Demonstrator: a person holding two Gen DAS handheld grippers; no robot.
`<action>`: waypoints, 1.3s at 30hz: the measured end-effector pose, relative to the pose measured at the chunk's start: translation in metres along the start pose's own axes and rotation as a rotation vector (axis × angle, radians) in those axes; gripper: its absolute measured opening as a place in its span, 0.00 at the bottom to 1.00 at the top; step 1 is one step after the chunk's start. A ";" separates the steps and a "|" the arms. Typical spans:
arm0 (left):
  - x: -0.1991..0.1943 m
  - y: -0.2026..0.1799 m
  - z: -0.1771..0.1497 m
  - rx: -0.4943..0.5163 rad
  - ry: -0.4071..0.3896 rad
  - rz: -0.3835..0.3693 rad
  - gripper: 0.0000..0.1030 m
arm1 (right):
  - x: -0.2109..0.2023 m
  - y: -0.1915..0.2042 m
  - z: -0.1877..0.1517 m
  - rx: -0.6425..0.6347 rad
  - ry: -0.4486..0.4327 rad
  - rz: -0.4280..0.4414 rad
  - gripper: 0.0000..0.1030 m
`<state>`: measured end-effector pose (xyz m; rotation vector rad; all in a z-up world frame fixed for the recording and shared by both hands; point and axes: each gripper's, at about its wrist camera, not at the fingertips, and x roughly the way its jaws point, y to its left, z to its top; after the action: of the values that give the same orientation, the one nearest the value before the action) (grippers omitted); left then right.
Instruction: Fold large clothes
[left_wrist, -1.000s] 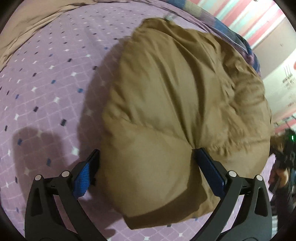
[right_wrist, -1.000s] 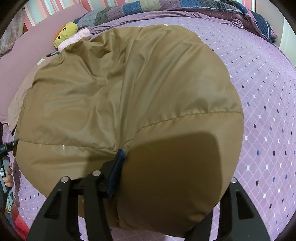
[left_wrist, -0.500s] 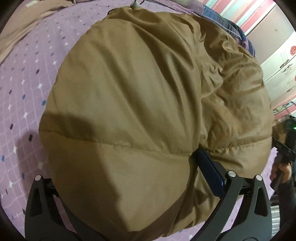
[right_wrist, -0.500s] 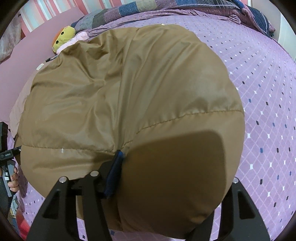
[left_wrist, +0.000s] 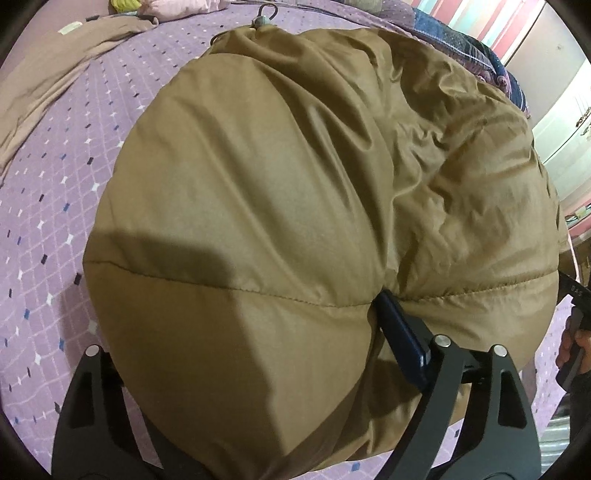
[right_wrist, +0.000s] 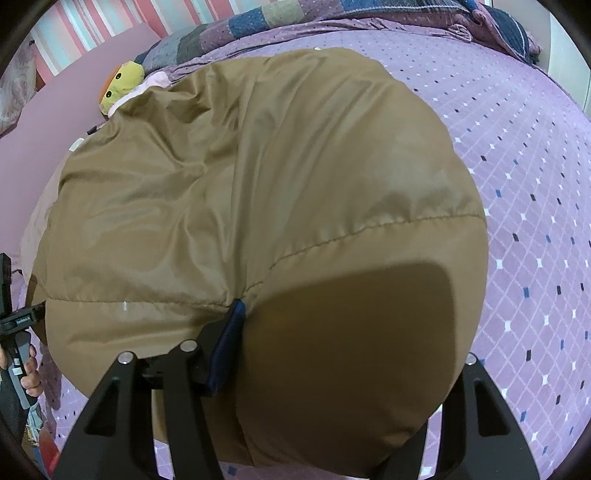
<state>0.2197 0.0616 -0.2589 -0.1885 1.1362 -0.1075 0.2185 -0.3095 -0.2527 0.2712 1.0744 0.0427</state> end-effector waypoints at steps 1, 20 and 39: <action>0.001 0.000 0.002 0.001 -0.004 0.004 0.83 | 0.000 0.000 -0.001 0.000 -0.001 0.000 0.58; -0.005 -0.017 -0.006 0.025 -0.048 0.055 0.71 | -0.006 0.004 -0.010 -0.017 -0.051 -0.030 0.52; -0.031 -0.032 0.009 0.059 -0.053 0.070 0.39 | -0.050 0.041 -0.005 -0.068 -0.138 -0.055 0.31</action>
<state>0.2151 0.0363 -0.2213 -0.0984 1.0841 -0.0738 0.1938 -0.2777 -0.2018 0.1808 0.9412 0.0109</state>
